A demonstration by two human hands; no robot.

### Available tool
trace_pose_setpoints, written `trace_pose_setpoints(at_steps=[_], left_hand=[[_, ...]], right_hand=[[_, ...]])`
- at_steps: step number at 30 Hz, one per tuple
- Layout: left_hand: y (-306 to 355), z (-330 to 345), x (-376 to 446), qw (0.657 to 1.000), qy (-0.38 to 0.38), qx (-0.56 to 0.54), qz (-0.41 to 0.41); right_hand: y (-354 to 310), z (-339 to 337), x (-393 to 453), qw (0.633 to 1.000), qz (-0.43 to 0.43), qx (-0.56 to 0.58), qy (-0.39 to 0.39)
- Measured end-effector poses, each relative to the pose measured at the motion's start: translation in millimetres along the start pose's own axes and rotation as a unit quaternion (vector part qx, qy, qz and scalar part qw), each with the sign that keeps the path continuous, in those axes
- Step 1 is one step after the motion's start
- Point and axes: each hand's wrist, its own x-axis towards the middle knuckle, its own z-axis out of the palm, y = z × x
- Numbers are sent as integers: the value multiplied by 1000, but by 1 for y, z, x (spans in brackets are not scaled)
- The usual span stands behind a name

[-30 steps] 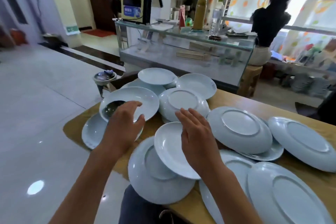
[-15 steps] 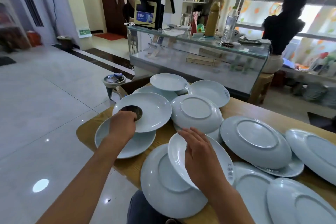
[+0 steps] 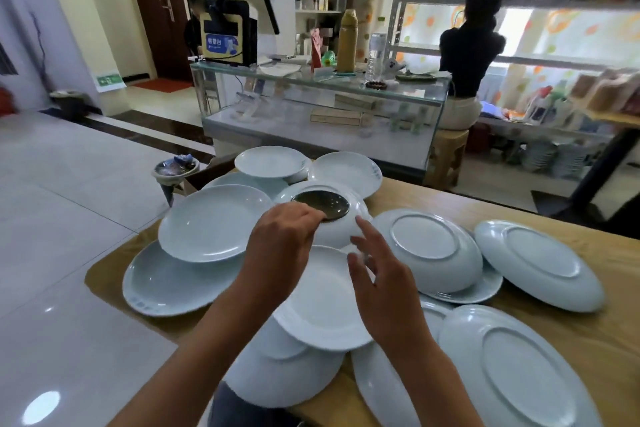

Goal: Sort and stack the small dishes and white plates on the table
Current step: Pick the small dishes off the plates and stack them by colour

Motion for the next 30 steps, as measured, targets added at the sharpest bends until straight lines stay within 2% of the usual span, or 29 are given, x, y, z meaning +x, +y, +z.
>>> trace_pose_setpoints(at_steps=[9, 14, 21, 26, 30], left_hand=[[120, 47, 11, 988, -34, -68, 131], [185, 74, 10, 973, -74, -136, 174], [265, 98, -3, 954, -108, -248, 132], [289, 121, -28, 934, -199, -270, 122], [302, 132, -30, 921, -259, -262, 127]], right_hand=[[43, -95, -31, 993, 61, 14, 101], [75, -151, -58, 981, 95, 1, 169], [121, -221, -102, 950, 162, -31, 266], [151, -255, -132, 912, 229, -54, 336], [164, -269, -144, 903, 251, -72, 341]])
